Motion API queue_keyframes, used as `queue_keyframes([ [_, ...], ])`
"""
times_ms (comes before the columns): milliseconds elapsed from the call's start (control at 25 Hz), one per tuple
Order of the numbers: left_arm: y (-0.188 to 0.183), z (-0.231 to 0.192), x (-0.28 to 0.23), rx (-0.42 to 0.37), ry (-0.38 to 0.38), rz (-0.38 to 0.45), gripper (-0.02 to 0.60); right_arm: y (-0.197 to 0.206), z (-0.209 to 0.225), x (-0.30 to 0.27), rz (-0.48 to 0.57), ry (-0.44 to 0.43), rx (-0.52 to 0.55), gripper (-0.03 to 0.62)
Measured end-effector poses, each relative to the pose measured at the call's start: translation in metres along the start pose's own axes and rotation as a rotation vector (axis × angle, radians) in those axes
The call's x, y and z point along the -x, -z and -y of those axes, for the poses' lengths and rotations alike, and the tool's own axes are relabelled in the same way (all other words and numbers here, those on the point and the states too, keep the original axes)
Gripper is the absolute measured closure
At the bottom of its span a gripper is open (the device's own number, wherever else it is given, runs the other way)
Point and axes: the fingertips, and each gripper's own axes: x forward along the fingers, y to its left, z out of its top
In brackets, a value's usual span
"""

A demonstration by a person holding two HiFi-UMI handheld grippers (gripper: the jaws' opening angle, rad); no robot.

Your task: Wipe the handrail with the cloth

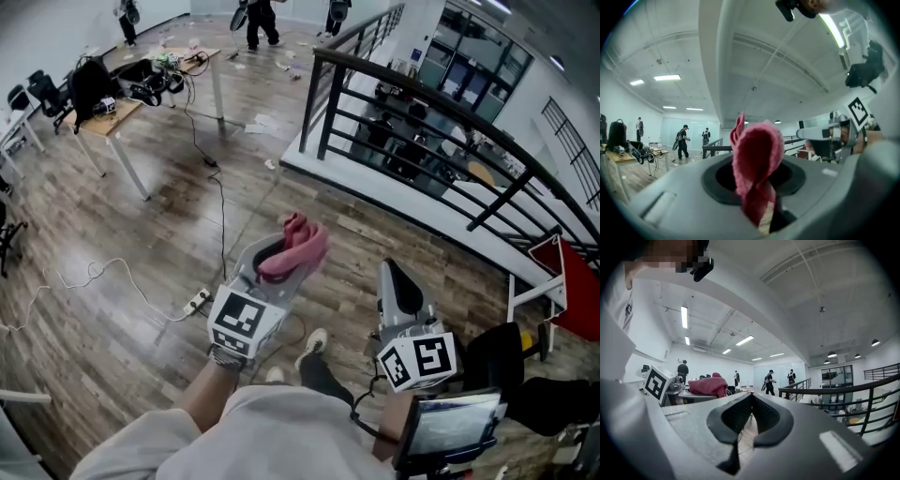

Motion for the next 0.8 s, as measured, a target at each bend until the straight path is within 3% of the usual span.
queue_keyframes([
  [480,-0.002,-0.042,-0.07,-0.024,-0.019,0.008,0.428,0.01,0.061,-0.063,0.013,-0.006,-0.082,0.591],
  [800,-0.01,-0.061,-0.129,-0.021,-0.035,0.014,0.428,0.009,0.104,-0.108,0.0,-0.035,-0.013,0.591],
])
